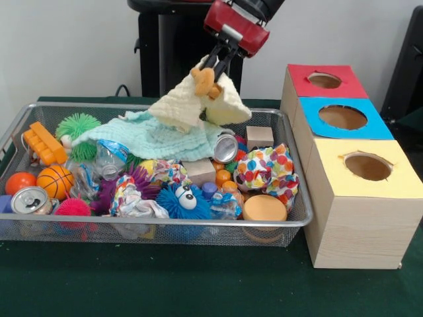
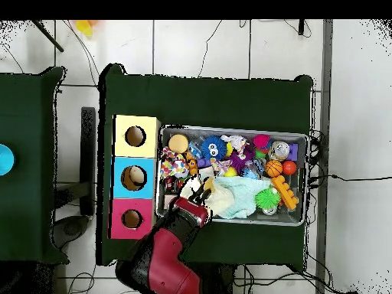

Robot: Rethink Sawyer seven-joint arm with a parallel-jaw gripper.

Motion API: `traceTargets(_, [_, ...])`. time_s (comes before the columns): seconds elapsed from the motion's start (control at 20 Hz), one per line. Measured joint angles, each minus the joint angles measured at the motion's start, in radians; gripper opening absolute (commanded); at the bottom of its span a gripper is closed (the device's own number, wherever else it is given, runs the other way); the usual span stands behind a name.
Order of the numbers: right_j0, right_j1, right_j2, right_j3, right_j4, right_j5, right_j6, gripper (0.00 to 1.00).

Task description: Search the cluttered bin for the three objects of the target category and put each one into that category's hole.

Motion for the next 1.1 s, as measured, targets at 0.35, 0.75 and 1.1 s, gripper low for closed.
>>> traceTargets(0.35, [0.028, -0.054, -0.068, -0.003, 0.000, 0.071, 0.000, 0.00])
traceTargets(0.75, [0.031, -0.066, -0.110, -0.008, -0.001, 0.091, 0.000, 1.00])
traceTargets(1.1, [0.011, -0.071, -0.111, -0.009, -0.054, 0.091, 0.000, 1.00])
